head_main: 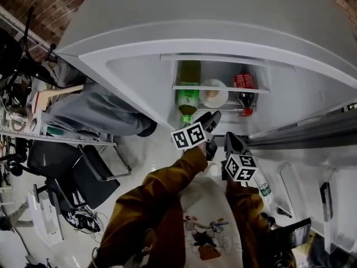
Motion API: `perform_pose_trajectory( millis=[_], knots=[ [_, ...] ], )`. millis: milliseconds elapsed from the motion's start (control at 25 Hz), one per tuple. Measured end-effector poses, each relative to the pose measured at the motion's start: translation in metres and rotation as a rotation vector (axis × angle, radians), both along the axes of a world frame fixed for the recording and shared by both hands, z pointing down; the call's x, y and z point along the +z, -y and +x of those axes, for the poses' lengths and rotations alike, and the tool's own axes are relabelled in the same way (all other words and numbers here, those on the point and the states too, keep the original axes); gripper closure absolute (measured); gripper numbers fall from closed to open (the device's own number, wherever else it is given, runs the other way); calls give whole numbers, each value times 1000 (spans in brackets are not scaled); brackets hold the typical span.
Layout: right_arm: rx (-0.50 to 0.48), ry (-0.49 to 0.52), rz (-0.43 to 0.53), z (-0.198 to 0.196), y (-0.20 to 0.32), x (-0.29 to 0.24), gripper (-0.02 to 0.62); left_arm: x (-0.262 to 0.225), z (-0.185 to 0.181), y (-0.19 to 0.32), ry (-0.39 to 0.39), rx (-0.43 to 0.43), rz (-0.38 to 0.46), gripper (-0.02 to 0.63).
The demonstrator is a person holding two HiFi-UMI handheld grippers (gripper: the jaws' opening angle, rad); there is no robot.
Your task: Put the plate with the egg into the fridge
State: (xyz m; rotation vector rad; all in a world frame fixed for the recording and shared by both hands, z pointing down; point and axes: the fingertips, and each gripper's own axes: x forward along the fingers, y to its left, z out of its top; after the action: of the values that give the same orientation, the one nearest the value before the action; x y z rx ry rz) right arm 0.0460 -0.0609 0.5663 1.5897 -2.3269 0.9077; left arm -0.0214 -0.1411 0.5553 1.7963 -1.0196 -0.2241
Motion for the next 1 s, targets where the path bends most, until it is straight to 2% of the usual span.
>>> perform_pose_trajectory(
  millis=[120, 360, 520, 680, 760, 1000],
  knots=[
    [9, -14, 34, 3, 3, -11, 589, -17, -1, -7, 88, 45, 89, 380],
    [14, -39, 92, 8, 7, -30, 589, -50, 0, -23, 321, 153, 329, 388],
    [9, -44, 116, 7, 6, -41, 589, -64, -1, -34, 401, 179, 415, 388],
    [-8, -57, 144, 7, 5, -54, 589, -72, -5, -51, 529, 204, 500, 403],
    [-17, -74, 159, 7, 4, -61, 589, -73, -9, -60, 560, 203, 519, 408],
    [-32, -93, 196, 6, -1, -74, 589, -83, -24, -78, 571, 162, 520, 439]
  ],
)
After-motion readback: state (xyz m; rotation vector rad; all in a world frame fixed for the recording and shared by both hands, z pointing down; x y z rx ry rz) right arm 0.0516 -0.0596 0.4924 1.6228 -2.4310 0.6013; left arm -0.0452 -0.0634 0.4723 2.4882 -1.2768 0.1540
